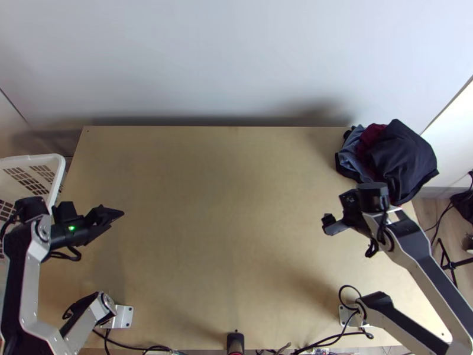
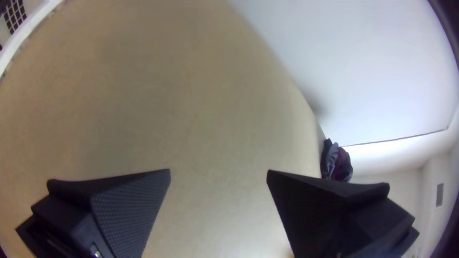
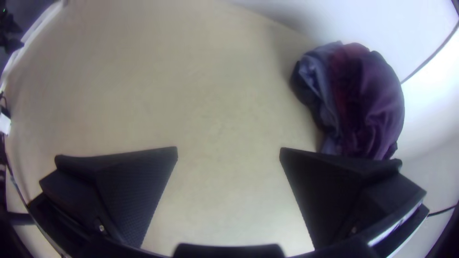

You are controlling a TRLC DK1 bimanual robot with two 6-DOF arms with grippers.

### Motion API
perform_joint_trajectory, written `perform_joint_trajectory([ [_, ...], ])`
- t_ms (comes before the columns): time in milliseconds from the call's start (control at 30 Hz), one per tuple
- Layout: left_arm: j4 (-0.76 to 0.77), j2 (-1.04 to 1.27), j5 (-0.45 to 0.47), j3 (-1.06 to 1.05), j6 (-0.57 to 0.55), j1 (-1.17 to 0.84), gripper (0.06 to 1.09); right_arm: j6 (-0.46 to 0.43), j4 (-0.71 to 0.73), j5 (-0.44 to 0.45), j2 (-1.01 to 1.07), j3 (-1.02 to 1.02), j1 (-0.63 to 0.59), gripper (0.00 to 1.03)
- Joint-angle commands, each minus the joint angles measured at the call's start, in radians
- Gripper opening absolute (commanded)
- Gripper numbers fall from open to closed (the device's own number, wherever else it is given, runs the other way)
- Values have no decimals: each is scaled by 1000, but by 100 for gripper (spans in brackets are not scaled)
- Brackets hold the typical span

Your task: Fold the t-shirt

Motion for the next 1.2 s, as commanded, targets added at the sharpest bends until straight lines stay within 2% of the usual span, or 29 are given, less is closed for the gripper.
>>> perform_joint_trajectory([
  [0,80,-128,4,-77,-23,21,104,208,5,-20,-109,23,-21,99],
  [133,153,-148,2,-89,-73,22,104,340,52,-20,-202,8,-42,99],
  [367,383,-254,-10,-158,-191,22,104,413,102,-20,-362,-29,-225,99],
  [467,486,-338,-18,-221,-236,28,104,472,102,-20,-442,-47,-311,99],
  [667,609,-573,-18,-315,-216,31,103,473,215,-20,-604,-130,-404,99],
  [833,725,-716,-19,-348,-240,25,103,501,315,-20,-730,-234,-472,99],
  [933,801,-708,-56,-361,-333,36,103,458,384,18,-818,-317,-480,99],
  [1033,863,-717,-88,-403,-475,35,103,406,430,30,-897,-380,-484,99],
  [1100,862,-771,-144,-431,-592,38,103,393,433,29,-945,-408,-481,99],
  [1167,843,-846,-145,-451,-592,36,104,401,434,30,-985,-432,-480,99],
])
